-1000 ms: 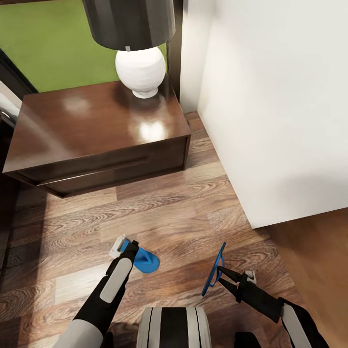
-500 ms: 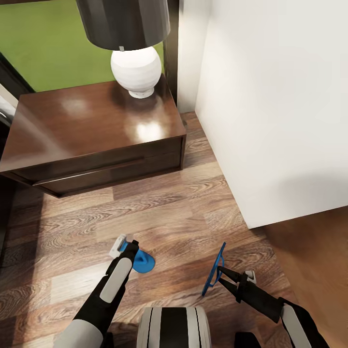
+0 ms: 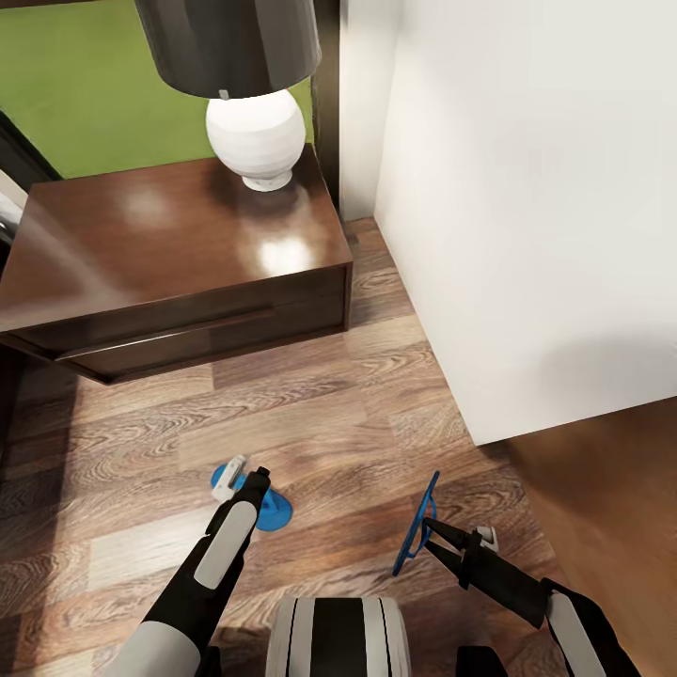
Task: In the bedroom, move the book from the bed onto either nightstand, and place the two sandals side by side next to the bed.
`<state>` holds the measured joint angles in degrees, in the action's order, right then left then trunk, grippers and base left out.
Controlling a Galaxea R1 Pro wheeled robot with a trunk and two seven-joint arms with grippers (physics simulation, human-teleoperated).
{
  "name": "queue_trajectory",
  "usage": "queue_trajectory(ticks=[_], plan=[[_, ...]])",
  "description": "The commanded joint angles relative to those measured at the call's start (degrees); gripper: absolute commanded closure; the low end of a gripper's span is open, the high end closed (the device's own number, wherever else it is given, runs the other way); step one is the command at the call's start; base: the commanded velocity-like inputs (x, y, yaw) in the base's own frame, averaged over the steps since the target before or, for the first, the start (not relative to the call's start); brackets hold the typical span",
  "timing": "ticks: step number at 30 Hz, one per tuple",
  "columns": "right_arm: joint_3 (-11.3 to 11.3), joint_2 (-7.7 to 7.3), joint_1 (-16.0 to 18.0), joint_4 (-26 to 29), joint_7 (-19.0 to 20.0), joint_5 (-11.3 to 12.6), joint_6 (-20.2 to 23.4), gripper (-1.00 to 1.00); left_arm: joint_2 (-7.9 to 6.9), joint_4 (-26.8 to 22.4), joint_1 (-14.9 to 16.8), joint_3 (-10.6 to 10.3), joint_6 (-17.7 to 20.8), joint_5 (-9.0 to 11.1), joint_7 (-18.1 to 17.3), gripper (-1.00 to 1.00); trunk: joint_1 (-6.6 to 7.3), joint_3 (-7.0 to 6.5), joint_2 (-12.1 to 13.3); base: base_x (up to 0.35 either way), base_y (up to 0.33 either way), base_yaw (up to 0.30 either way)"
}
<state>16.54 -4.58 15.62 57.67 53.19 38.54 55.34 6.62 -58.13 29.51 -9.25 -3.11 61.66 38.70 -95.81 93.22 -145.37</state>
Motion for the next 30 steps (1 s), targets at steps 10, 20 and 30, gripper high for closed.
queue_trajectory(ticks=[10, 20, 30], plan=[[0.1, 0.01, 0.0, 0.0, 0.2, -0.1, 0.2, 1.0, -0.02, -0.1, 0.0, -0.1, -0.3, 0.5, 0.2, -1.0, 0.01, 0.03, 0.0, 0.0, -0.002, 0.0], [0.1, 0.01, 0.0, 0.0, 0.2, -0.1, 0.2, 1.0, -0.02, -0.1, 0.0, -0.1, -0.3, 0.5, 0.2, -1.0, -0.25, 2.25, -0.1, 0.0, 0.0, 0.0], [0.1, 0.01, 0.0, 0.0, 0.2, -0.1, 0.2, 1.0, -0.02, -0.1, 0.0, -0.1, -0.3, 0.6, 0.2, -1.0, -0.43, 3.8, -0.2, 0.0, 0.0, 0.0]])
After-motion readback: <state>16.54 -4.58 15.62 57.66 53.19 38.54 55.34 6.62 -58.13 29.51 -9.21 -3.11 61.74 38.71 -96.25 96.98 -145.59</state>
